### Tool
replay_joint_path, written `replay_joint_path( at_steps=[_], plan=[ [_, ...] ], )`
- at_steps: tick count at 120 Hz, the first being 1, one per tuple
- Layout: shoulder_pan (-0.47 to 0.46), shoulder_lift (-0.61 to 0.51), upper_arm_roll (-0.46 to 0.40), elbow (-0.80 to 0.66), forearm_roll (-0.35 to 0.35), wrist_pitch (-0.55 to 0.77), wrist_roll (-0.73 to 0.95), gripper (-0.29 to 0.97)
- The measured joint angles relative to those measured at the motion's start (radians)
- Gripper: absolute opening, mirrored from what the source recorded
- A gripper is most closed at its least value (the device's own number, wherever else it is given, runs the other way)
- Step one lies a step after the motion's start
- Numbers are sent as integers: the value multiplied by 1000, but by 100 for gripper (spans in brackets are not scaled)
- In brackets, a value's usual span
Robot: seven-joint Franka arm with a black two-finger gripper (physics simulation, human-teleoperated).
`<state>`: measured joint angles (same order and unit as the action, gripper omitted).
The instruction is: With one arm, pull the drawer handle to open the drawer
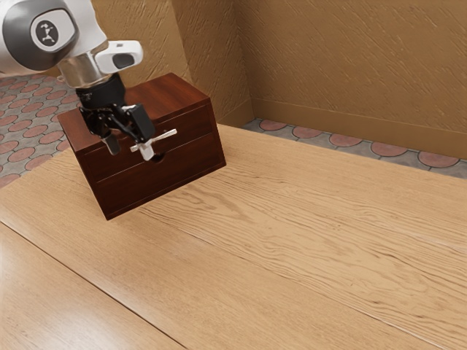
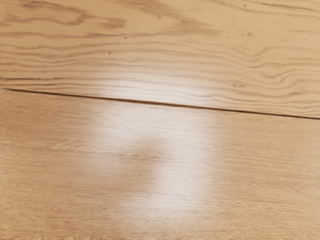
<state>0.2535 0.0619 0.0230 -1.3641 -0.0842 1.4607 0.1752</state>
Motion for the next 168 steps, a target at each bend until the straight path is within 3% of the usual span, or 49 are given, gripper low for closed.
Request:
replay_joint_path(
  at_steps=[24,38,53,65,85,123,168],
  plan=[
    [16,-3,0,7,1,-2,18,68],
    [12,-12,-8,211,1,-50,29,68],
    [13,7,-40,257,29,-70,44,68],
    [-1,81,-45,256,78,-23,73,68],
    [9,168,-41,197,61,68,113,68],
    [12,206,-40,193,212,140,180,62],
    [57,362,-38,275,239,342,383,59]
  ],
)
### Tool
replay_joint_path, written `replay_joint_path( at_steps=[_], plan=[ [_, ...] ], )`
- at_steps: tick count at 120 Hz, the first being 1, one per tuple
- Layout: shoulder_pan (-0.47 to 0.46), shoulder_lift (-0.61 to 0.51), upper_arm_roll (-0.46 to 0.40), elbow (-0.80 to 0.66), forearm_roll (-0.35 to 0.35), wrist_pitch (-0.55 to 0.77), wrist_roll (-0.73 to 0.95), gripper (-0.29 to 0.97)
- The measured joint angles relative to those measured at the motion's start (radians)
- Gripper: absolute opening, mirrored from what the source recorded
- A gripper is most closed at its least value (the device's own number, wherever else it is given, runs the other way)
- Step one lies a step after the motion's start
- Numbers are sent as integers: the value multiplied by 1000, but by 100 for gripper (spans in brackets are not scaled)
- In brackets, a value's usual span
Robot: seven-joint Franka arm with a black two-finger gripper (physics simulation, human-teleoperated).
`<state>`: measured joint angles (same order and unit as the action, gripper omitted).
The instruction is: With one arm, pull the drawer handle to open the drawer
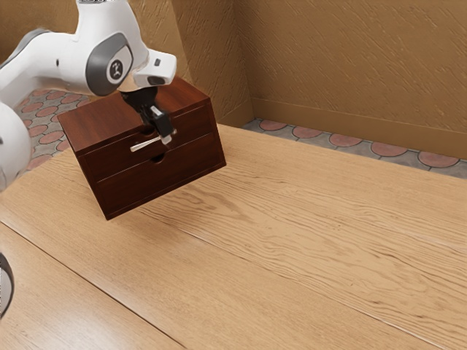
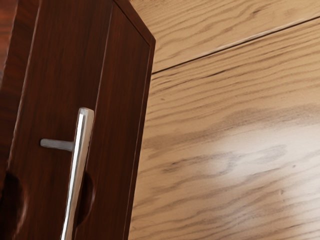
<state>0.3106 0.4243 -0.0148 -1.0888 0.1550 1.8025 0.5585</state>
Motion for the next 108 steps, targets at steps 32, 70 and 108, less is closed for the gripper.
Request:
replay_joint_path(
  at_steps=[32,70,108],
  plan=[
    [10,38,33,16,68,57,111,54],
    [1,2,29,-30,78,51,191,32],
    [6,26,31,-60,74,56,233,26]
  ],
)
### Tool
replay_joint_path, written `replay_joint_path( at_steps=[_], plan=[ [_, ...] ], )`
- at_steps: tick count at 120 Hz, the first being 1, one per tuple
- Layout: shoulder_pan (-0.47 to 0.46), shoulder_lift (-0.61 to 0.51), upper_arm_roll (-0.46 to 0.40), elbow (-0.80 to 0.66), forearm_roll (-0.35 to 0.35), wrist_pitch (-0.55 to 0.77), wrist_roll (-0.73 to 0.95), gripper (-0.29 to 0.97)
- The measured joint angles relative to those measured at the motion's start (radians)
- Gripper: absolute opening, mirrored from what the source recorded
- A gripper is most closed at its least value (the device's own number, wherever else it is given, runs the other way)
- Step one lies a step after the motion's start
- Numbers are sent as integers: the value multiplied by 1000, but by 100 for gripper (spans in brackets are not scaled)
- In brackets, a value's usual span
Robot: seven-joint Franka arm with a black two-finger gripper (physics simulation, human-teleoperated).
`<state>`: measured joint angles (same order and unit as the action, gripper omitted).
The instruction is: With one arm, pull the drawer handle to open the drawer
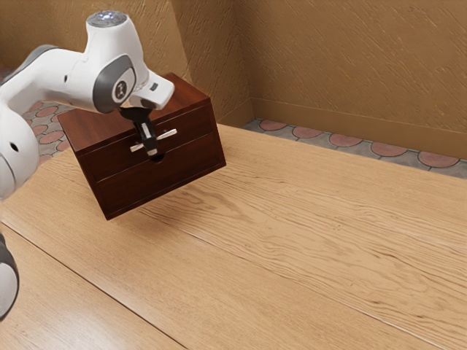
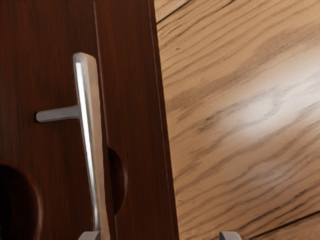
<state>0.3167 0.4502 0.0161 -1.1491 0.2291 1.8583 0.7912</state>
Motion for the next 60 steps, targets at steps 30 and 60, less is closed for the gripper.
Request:
replay_joint_path(
  at_steps=[30,60],
  plan=[
    [2,5,-1,3,-16,21,18,25],
    [-2,24,-4,28,-58,42,9,26]
  ],
)
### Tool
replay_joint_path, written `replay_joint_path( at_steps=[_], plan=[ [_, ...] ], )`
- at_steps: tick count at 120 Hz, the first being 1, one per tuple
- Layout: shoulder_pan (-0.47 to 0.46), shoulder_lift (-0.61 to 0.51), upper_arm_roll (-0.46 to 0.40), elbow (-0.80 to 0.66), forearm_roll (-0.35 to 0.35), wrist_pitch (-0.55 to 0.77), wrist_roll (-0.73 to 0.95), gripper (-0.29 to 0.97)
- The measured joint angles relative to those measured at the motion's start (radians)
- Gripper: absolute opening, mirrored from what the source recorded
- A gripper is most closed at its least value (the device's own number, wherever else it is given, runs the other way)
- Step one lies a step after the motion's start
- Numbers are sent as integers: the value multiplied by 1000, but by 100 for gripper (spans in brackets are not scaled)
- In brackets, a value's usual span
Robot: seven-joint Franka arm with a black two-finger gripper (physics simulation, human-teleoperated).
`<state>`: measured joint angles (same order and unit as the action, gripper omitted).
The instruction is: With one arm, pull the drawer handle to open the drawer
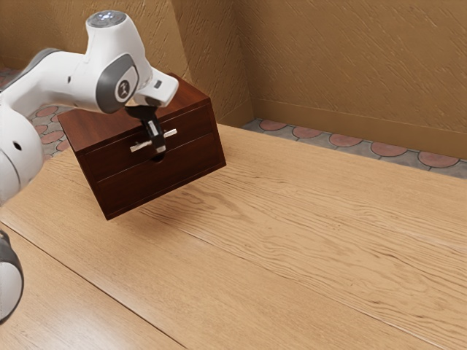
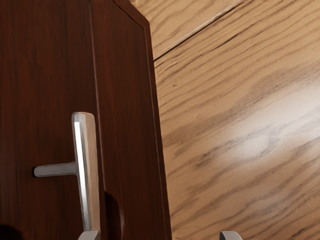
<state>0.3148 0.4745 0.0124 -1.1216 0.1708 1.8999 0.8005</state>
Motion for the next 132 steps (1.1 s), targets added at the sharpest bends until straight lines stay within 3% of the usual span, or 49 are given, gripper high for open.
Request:
replay_joint_path(
  at_steps=[57,109,132],
  plan=[
    [9,28,9,26,-4,13,-16,27],
    [7,22,7,11,4,9,-21,11],
    [4,-39,6,-63,9,3,-22,10]
  ],
)
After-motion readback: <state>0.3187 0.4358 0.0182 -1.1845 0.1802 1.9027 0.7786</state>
